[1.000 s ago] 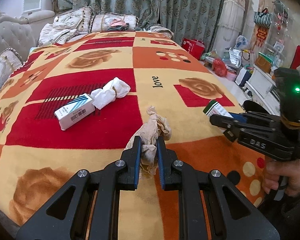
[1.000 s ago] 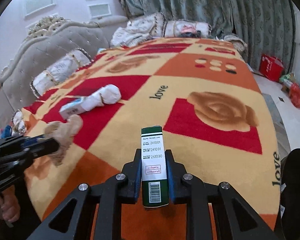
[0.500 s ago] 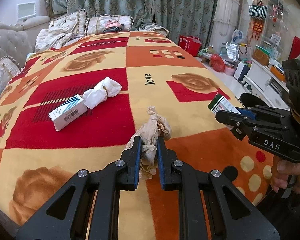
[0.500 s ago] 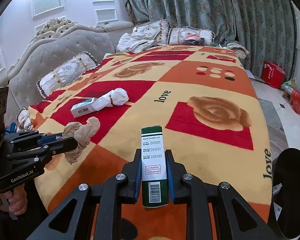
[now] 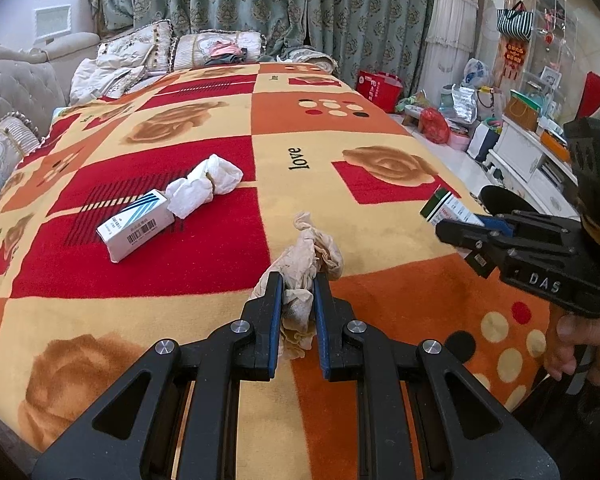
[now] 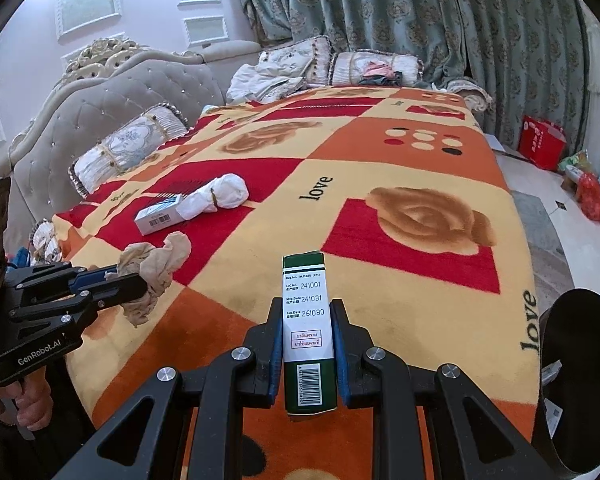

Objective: Collect trash
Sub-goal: 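Carry the tan wrapper and bottle box over the black bin with both tools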

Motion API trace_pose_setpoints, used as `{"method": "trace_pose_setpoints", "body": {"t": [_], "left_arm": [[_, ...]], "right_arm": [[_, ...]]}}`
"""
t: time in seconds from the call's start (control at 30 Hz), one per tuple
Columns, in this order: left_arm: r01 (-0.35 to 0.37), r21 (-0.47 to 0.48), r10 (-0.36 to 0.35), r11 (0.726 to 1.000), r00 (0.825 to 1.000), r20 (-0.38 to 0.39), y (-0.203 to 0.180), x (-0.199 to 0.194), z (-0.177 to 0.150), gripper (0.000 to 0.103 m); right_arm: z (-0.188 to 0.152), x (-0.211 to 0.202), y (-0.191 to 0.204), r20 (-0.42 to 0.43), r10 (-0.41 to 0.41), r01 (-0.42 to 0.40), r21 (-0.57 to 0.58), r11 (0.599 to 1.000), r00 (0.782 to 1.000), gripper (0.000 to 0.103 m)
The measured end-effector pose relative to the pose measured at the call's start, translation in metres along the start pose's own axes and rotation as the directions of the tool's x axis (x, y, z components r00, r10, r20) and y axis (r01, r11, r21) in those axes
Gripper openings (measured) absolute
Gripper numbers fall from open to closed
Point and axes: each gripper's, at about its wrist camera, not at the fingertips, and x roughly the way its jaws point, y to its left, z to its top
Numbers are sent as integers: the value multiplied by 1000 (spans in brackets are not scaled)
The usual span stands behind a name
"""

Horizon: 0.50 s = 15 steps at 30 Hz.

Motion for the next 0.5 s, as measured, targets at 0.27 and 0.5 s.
{"method": "trace_pose_setpoints", "body": {"t": [0.27, 0.5], "left_arm": [[62, 43, -61, 997, 998, -18, -22, 5, 20, 13], [204, 115, -199, 972, 978, -56, -100, 32, 48, 13]], "right_arm": [[2, -23, -36, 55, -93, 89, 69, 994, 994, 20], [-5, -56, -111, 86, -235, 211, 225, 951, 968, 20]]}}
